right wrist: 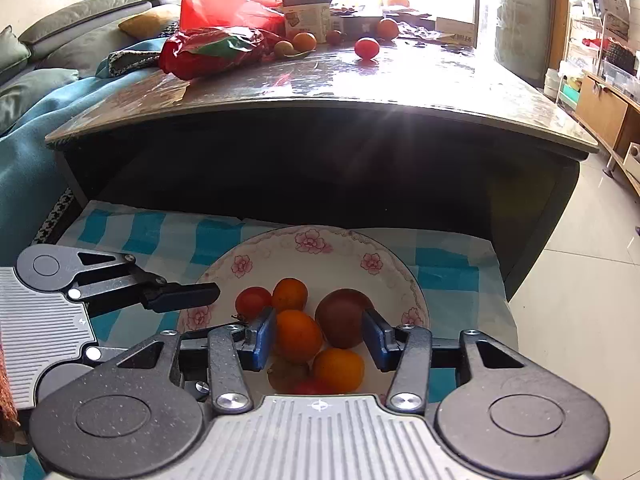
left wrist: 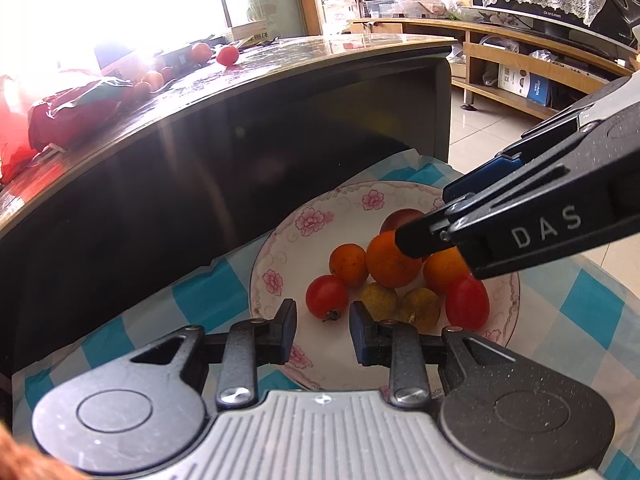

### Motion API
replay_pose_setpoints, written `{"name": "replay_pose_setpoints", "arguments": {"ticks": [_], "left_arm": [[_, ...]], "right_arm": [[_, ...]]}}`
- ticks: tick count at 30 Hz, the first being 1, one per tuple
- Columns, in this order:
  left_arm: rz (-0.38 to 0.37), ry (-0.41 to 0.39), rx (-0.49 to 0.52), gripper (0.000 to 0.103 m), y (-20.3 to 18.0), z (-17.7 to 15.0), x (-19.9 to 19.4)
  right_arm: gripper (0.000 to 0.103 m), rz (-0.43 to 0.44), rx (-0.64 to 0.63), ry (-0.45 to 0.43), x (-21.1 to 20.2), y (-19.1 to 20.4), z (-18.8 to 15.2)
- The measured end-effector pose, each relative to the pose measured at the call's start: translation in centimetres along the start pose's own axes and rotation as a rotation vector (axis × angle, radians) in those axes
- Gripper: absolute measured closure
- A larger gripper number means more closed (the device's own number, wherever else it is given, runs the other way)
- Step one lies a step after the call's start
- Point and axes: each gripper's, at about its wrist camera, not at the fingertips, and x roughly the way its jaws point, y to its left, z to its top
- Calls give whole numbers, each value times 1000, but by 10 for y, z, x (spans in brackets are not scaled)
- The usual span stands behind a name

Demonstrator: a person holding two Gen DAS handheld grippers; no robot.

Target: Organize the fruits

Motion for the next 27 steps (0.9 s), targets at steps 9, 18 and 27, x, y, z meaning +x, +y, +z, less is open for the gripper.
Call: {"name": "replay_pose_setpoints", "arguments": {"ticks": [9, 18, 27], "left_arm": [[13, -2, -62, 62, 2, -2, -13], [44, -3, -120, 61, -2, -9, -42], [73, -2, -165, 56, -7, -29, -70]], "right_arm": [[62, -30, 32, -13, -11, 2, 1], [62, -97, 42, 9, -32, 5, -7], [61, -118, 56, 14, -57, 15, -26]]}}
